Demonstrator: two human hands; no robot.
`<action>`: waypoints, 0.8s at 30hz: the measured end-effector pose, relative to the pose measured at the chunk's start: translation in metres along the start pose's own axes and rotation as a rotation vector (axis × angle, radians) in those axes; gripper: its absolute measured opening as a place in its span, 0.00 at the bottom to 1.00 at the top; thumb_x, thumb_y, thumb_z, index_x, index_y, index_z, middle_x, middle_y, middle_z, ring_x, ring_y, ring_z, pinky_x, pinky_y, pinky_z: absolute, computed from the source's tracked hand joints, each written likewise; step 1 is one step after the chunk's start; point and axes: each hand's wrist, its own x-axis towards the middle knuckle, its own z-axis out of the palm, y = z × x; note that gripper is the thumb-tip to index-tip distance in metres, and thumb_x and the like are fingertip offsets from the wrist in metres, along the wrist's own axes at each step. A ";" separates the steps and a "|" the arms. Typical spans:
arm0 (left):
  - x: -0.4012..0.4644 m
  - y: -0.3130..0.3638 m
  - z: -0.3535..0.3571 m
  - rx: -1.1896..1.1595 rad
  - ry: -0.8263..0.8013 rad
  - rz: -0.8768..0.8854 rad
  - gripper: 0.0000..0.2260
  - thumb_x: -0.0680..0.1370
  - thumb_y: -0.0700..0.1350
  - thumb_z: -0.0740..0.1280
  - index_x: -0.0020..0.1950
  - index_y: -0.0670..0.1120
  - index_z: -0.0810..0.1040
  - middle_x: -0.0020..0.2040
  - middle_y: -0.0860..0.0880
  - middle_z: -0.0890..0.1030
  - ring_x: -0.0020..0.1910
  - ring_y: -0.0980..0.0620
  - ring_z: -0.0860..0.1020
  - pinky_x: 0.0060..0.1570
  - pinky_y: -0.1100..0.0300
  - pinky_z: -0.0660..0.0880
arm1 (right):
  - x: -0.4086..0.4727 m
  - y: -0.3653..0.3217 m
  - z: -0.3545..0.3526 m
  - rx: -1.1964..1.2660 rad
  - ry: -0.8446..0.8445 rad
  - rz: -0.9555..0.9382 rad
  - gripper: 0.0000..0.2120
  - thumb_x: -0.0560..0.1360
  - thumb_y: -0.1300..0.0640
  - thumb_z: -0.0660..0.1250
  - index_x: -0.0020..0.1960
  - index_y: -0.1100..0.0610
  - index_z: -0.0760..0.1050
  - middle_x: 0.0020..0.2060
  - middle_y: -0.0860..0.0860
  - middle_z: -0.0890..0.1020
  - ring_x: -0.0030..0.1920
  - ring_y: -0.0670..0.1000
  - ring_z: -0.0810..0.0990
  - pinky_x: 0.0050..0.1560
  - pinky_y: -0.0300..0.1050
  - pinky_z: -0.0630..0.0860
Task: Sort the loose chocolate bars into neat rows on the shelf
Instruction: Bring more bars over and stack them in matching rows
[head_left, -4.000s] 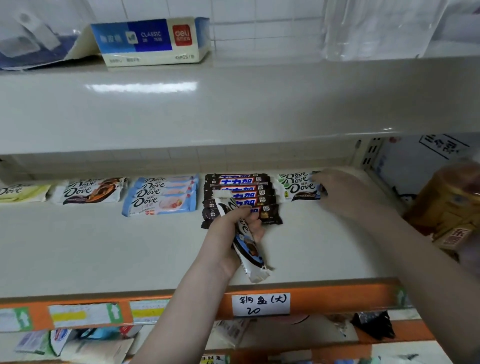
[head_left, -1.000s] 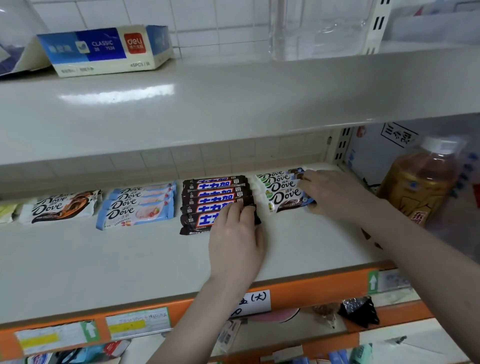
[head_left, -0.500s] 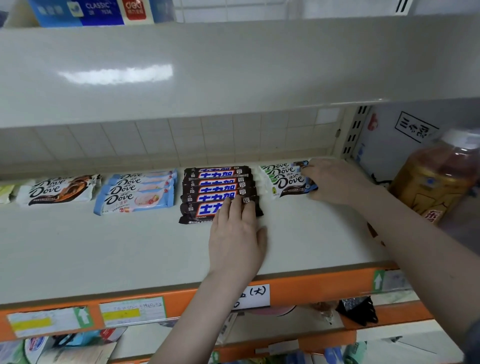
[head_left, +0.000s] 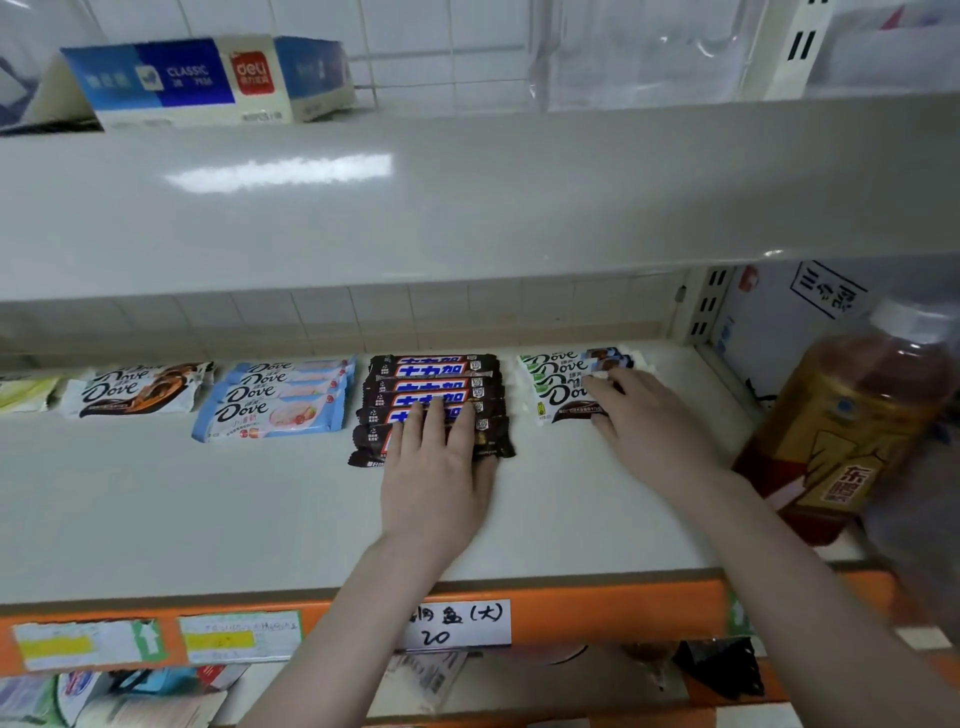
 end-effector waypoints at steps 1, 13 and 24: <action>0.000 0.001 0.000 0.019 -0.003 -0.004 0.28 0.80 0.59 0.49 0.77 0.51 0.50 0.77 0.45 0.55 0.76 0.45 0.52 0.73 0.51 0.46 | -0.001 0.000 0.003 0.004 0.003 0.008 0.19 0.78 0.55 0.56 0.69 0.54 0.64 0.63 0.55 0.70 0.63 0.56 0.67 0.60 0.48 0.66; 0.002 0.003 -0.008 0.030 -0.019 -0.019 0.28 0.79 0.61 0.50 0.76 0.51 0.52 0.77 0.46 0.54 0.75 0.47 0.52 0.73 0.53 0.48 | -0.002 -0.002 -0.001 0.002 0.016 0.026 0.20 0.78 0.60 0.56 0.69 0.53 0.64 0.66 0.54 0.69 0.66 0.55 0.67 0.63 0.46 0.64; -0.036 -0.056 -0.033 0.023 -0.015 -0.086 0.28 0.77 0.60 0.54 0.75 0.50 0.56 0.75 0.48 0.61 0.74 0.47 0.58 0.71 0.55 0.55 | -0.045 -0.120 -0.024 0.143 0.039 0.080 0.14 0.78 0.53 0.55 0.63 0.52 0.69 0.58 0.51 0.75 0.59 0.52 0.71 0.60 0.46 0.68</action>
